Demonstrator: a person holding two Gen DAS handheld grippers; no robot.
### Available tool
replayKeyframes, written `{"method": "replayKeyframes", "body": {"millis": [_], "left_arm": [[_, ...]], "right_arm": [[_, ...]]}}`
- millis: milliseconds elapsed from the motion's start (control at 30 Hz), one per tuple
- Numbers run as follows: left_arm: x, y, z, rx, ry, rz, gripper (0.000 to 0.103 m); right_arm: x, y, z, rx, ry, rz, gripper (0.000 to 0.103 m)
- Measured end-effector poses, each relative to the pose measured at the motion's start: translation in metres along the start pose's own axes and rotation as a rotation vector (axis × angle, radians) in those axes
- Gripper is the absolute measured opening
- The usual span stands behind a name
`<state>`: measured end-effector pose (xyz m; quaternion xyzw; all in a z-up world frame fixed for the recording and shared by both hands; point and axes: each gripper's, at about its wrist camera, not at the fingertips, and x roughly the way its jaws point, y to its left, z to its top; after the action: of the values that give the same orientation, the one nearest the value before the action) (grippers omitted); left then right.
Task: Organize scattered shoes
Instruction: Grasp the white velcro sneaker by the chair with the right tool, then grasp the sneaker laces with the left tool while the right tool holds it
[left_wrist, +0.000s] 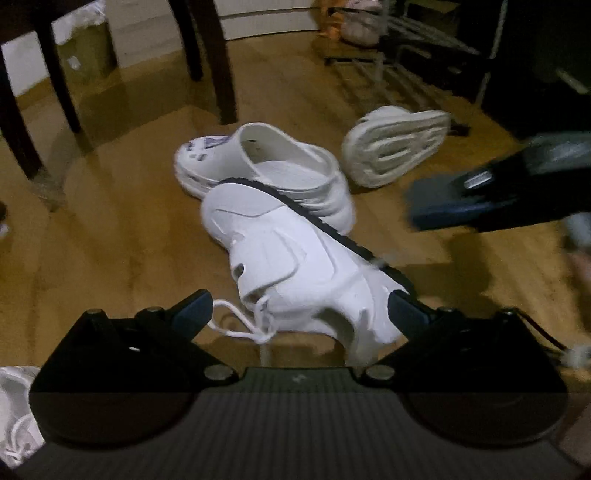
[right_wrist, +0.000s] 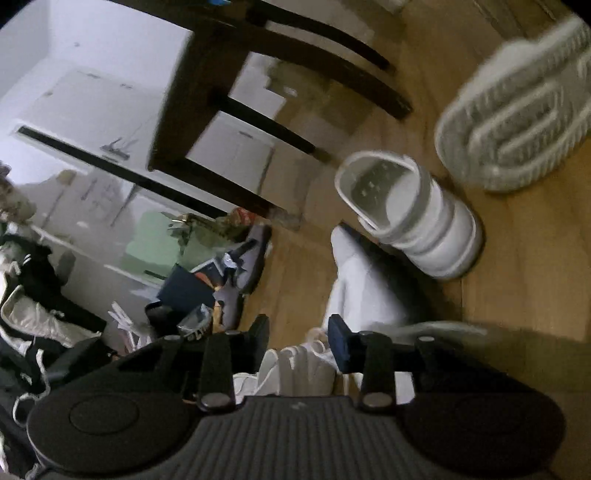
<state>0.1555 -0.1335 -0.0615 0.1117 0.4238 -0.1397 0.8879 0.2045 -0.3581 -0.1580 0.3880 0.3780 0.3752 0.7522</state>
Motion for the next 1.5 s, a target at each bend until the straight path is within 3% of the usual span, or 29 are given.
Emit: {"method": "replayKeyframes", "body": {"millis": [167, 233, 367, 500, 533, 567, 700, 733, 767, 867, 1000, 1167, 1367, 1433, 1500], "left_arm": [[0.022, -0.004, -0.007, 0.1, 0.038, 0.126, 0.103], [0.022, 0.003, -0.013, 0.084, 0.032, 0.129, 0.103], [0.027, 0.016, -0.016, 0.028, 0.015, 0.064, 0.103], [0.048, 0.007, -0.019, 0.171, 0.01, 0.13, 0.102], [0.055, 0.006, -0.018, 0.183, 0.013, 0.121, 0.095], [0.061, 0.007, -0.016, 0.17, 0.027, 0.105, 0.079], [0.084, 0.013, -0.004, 0.096, 0.088, 0.039, 0.053], [0.089, 0.014, -0.001, 0.077, 0.1, 0.021, 0.035], [0.092, 0.015, 0.001, 0.064, 0.106, 0.009, 0.022], [0.087, 0.013, 0.003, 0.008, 0.08, 0.021, 0.014], [0.061, 0.012, 0.005, -0.036, -0.016, 0.003, 0.012], [0.044, 0.017, 0.016, -0.084, -0.038, -0.021, 0.012], [0.048, 0.009, 0.01, -0.065, -0.032, 0.019, 0.013], [0.055, 0.015, 0.013, -0.108, -0.026, -0.021, 0.014], [0.059, 0.013, 0.019, -0.094, -0.014, -0.036, 0.015]], "right_arm": [[-0.019, -0.034, 0.001, 0.103, -0.061, -0.069, 0.057], [-0.016, -0.044, 0.004, 0.131, -0.067, -0.079, 0.057], [-0.005, -0.05, 0.003, 0.133, -0.061, -0.096, 0.057], [0.0, -0.049, 0.0, 0.14, -0.051, -0.098, 0.057], [-0.001, -0.049, 0.0, 0.141, -0.051, -0.099, 0.057], [-0.003, -0.048, 0.0, 0.148, -0.061, -0.106, 0.057], [-0.011, -0.05, 0.001, 0.18, -0.105, -0.117, 0.057], [-0.013, -0.052, 0.001, 0.185, -0.107, -0.113, 0.057], [-0.014, -0.053, 0.001, 0.188, -0.11, -0.114, 0.057], [-0.013, -0.056, 0.002, 0.193, -0.109, -0.122, 0.057], [-0.009, -0.059, 0.002, 0.182, -0.085, -0.14, 0.057], [0.0, -0.046, 0.001, 0.104, -0.034, -0.135, 0.061], [0.009, -0.008, -0.008, -0.029, 0.014, -0.171, 0.062], [0.011, 0.009, -0.011, -0.102, 0.02, -0.216, 0.074], [0.023, 0.029, -0.019, -0.238, 0.048, -0.314, 0.082]]}}
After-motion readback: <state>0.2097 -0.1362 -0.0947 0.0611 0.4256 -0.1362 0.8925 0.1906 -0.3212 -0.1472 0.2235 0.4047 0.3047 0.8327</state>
